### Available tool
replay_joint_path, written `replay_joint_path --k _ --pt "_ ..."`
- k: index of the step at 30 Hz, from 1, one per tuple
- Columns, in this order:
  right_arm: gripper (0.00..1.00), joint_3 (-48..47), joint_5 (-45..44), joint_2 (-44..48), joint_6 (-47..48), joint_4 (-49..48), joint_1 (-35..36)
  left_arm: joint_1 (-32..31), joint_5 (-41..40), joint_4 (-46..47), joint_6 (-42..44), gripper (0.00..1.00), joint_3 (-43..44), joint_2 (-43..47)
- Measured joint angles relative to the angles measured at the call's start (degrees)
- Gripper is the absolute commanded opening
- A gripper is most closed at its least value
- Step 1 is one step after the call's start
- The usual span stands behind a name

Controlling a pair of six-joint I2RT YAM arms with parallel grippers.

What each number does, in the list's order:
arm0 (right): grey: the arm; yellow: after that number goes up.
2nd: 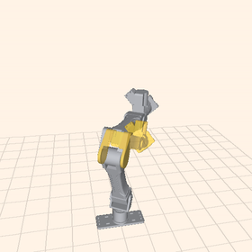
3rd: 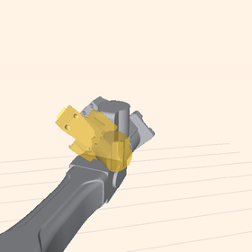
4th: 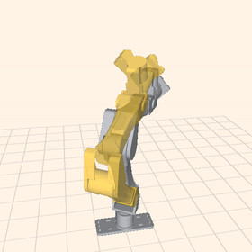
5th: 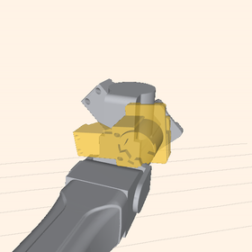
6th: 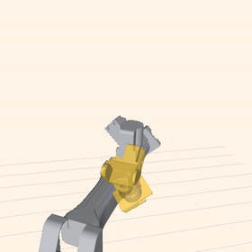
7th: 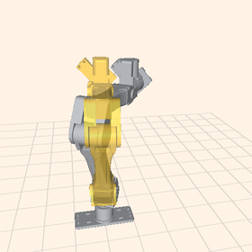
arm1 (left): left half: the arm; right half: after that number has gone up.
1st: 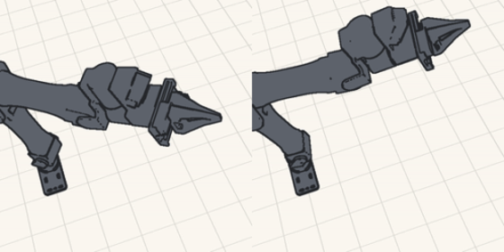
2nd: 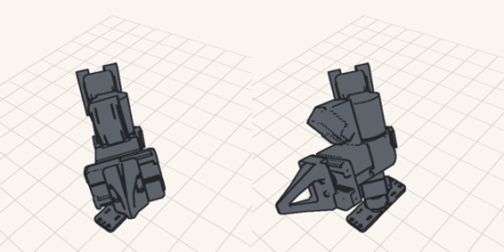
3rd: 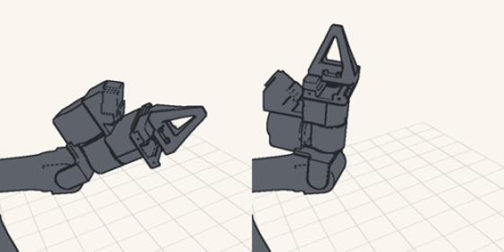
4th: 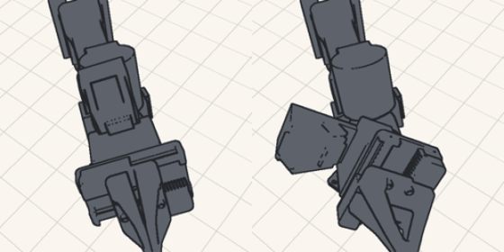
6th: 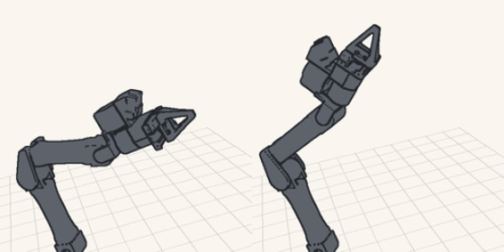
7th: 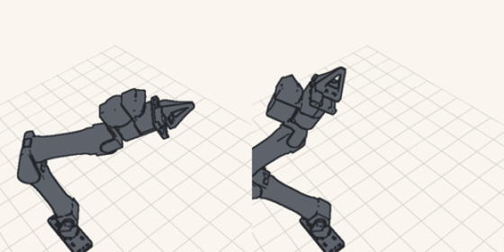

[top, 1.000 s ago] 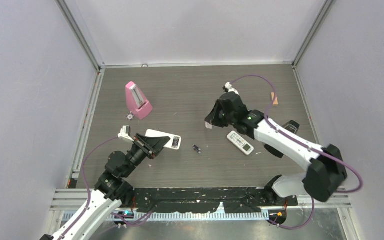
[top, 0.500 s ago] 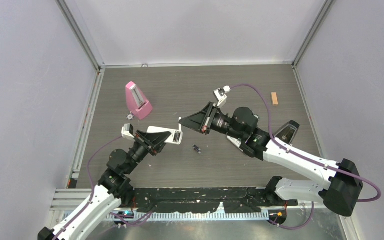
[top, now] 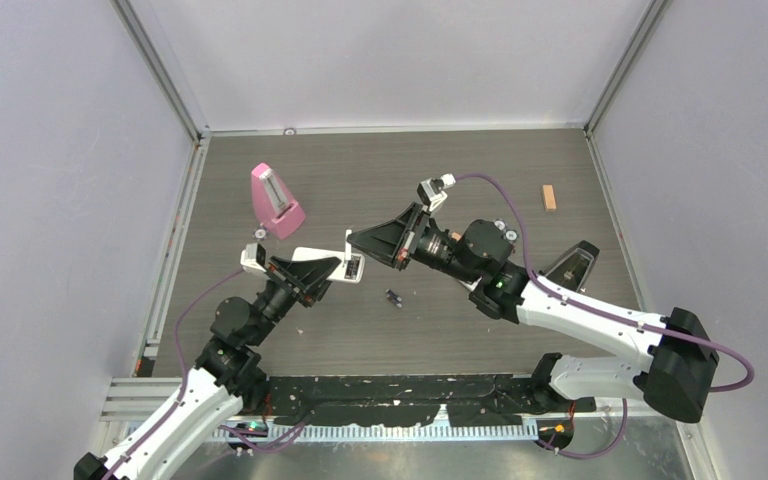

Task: Load the batteries into the remote control
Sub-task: Load the battery cover into the remote control.

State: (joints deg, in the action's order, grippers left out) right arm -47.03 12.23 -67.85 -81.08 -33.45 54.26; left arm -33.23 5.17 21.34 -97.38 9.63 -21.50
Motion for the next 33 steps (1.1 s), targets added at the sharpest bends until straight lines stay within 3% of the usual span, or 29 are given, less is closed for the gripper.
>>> replay_joint_path --k 33 --pt "0.06 3.34 -0.02 -3.28 -3.15 -0.74 0.02 0.00 0.46 3.50 -1.68 0.00 1.38 -2.12"
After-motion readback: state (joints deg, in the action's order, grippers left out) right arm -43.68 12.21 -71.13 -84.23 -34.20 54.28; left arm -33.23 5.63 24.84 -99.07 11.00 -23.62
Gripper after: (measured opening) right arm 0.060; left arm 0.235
